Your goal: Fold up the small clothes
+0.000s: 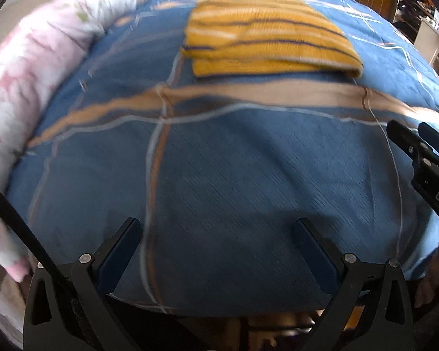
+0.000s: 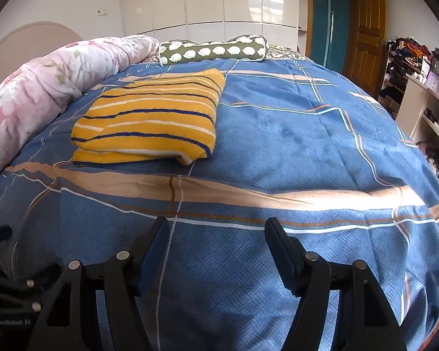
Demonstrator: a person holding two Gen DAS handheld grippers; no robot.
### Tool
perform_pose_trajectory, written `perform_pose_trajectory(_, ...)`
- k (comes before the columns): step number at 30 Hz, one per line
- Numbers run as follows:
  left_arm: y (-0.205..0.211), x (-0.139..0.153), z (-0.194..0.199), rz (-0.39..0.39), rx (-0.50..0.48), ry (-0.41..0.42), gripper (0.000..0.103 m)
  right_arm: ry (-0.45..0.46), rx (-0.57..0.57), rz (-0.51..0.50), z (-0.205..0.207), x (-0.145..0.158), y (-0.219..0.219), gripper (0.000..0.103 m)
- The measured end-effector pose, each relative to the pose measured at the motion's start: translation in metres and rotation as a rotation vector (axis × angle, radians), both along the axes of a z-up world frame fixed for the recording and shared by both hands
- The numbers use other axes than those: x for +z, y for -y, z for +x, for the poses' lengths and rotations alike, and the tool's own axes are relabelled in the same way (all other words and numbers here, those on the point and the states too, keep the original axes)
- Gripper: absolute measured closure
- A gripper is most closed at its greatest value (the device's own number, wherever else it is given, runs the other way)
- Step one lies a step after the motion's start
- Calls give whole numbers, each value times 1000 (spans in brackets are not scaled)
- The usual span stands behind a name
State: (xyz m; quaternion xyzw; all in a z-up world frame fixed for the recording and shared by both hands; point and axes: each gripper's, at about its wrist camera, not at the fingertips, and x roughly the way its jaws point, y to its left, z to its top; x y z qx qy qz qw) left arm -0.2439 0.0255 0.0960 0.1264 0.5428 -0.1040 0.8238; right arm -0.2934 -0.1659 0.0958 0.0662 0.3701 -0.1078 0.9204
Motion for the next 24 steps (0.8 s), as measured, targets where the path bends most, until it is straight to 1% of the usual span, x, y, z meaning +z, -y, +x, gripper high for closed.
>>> perform_pose_trajectory(3,-4,-2,3,-26,13,-26,0,-3,-4,1,0,-1,1,30)
perform_pose_trajectory(11,-10,-5,5,-48,35,-55,0,-11,-19,3,-2,0,6,30)
perform_pose_trajectory(15,-13,-7,6,-58,41,-62,0,-34,-32,-5,0,-2,8,30)
perform_pose_trajectory(19,-12,-8,6,-69,51,-50,0,-72,-54,-12,6,-9,10,29)
perform_pose_trajectory(24,-12,-9,2,-79,62,-5,0,-92,-64,-32,14,-14,9,23)
